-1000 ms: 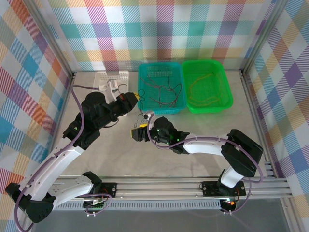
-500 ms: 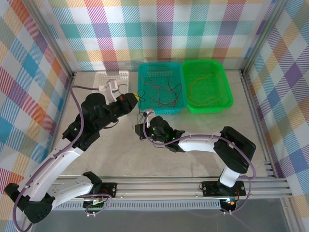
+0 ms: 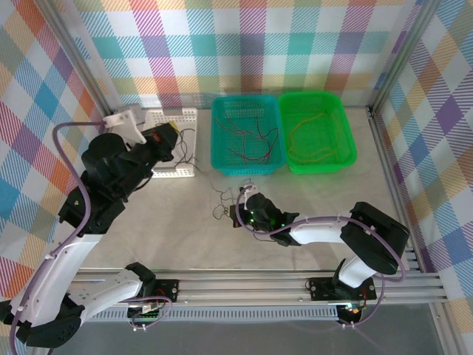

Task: Untangle the cables

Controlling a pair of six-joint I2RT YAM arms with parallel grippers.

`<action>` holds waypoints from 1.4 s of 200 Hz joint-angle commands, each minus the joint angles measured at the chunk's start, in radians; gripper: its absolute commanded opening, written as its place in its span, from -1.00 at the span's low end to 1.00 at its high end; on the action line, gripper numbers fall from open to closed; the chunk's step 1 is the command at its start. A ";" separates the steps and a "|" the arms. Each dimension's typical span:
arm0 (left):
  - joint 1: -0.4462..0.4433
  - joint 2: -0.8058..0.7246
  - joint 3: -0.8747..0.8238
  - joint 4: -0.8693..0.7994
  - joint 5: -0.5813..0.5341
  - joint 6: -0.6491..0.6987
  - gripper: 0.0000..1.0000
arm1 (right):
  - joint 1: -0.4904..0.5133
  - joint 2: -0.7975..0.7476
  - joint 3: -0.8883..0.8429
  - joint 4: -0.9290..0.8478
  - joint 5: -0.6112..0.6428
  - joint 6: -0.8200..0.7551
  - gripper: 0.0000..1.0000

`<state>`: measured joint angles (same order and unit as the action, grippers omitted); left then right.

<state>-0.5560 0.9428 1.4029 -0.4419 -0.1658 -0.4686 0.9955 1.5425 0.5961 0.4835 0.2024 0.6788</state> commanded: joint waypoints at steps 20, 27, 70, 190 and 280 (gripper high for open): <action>0.093 0.033 0.076 -0.030 -0.100 0.148 -1.00 | -0.062 -0.149 -0.118 -0.055 0.072 0.041 -1.00; 0.116 0.046 0.079 -0.023 -0.092 0.153 -1.00 | -0.077 -0.184 -0.141 -0.061 0.072 0.042 -1.00; 0.271 0.152 0.103 0.026 0.001 0.113 -1.00 | -0.118 -0.444 -0.152 -0.245 0.084 -0.030 -1.00; 0.386 0.435 0.602 0.001 0.024 0.181 -1.00 | -0.118 -0.731 -0.007 -0.496 -0.046 -0.174 -1.00; 0.392 0.676 0.672 0.049 0.051 0.205 -1.00 | -0.116 -0.726 0.130 -0.558 -0.192 -0.218 -1.00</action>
<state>-0.1776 1.5692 2.0590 -0.4358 -0.1287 -0.2939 0.8772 0.8188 0.6601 -0.0483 0.0834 0.4938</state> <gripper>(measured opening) 0.045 0.068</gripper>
